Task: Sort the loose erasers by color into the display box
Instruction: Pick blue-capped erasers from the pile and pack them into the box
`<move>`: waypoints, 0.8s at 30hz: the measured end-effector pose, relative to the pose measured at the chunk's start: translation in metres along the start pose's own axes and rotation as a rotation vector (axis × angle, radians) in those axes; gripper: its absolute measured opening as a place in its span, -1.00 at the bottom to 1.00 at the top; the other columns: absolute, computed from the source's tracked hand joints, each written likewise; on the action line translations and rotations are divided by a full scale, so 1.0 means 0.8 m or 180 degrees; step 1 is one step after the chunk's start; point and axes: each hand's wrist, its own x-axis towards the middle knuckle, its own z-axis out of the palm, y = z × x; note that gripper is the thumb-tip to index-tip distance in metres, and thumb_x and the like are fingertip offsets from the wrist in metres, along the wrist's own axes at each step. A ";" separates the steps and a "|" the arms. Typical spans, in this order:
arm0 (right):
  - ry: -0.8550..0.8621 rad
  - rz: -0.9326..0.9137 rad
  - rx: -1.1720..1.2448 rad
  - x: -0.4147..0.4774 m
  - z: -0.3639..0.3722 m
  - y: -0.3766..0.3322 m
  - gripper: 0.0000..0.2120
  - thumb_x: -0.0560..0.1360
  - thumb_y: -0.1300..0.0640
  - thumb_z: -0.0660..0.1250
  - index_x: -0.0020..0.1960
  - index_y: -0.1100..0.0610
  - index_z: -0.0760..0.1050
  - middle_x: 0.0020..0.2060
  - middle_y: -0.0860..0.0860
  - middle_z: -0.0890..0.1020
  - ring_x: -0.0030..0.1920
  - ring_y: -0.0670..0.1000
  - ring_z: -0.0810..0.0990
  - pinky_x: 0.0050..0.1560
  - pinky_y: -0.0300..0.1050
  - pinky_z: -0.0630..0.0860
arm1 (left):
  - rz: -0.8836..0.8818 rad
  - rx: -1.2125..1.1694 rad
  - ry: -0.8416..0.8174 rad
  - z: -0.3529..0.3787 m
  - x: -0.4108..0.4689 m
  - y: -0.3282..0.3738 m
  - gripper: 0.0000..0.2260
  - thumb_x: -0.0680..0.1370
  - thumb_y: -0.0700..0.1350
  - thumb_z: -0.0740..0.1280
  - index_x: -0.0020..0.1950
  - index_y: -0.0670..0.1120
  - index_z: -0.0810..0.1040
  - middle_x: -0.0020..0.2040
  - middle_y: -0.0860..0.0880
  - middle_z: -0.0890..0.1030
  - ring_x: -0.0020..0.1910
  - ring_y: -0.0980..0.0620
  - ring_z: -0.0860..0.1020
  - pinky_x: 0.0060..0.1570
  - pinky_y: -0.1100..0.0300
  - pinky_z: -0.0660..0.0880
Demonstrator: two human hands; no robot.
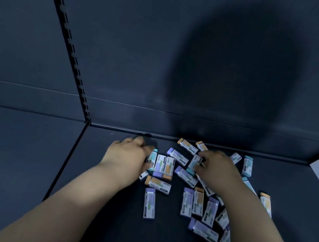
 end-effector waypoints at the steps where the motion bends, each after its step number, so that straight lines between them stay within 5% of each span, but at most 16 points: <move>1: -0.0068 0.0005 0.0000 0.002 -0.002 0.001 -0.53 0.50 0.00 0.31 0.39 -0.01 0.35 0.24 0.08 0.42 0.22 0.10 0.44 0.14 -0.10 0.43 | -0.0014 -0.0056 -0.0090 -0.001 0.004 0.000 -0.53 0.58 0.15 0.16 0.47 0.13 0.20 0.35 0.03 0.33 0.34 -0.03 0.29 0.22 0.12 0.29; 6: -0.0431 0.0095 -0.0175 0.005 -0.010 -0.001 -0.50 0.46 -0.09 0.35 0.36 -0.02 0.35 0.25 0.06 0.42 0.24 0.08 0.41 0.15 -0.10 0.43 | -0.0003 0.0010 -0.0460 -0.009 0.018 -0.001 -0.49 0.56 0.17 0.20 0.48 0.13 0.19 0.37 0.01 0.29 0.36 -0.04 0.27 0.24 0.08 0.27; 17: -0.0082 -0.0018 -0.1254 -0.013 0.011 -0.025 -0.31 0.46 -0.39 0.07 0.27 0.16 0.34 0.22 0.11 0.47 0.25 0.13 0.39 0.20 0.01 0.41 | 0.0018 -0.0070 -0.0866 -0.025 0.008 -0.010 -0.46 0.47 0.18 0.33 0.41 0.18 0.27 0.32 0.04 0.32 0.33 0.01 0.29 0.26 0.10 0.32; 24: -0.0172 -0.0435 -0.0815 -0.014 0.002 -0.016 -0.54 0.45 -0.29 0.23 0.23 -0.05 0.36 0.17 -0.02 0.46 0.25 0.05 0.37 0.18 -0.04 0.36 | -0.0002 -0.0062 -0.0913 -0.021 0.004 -0.016 -0.39 0.47 0.20 0.31 0.47 0.17 0.17 0.35 0.02 0.30 0.35 -0.01 0.27 0.27 0.10 0.30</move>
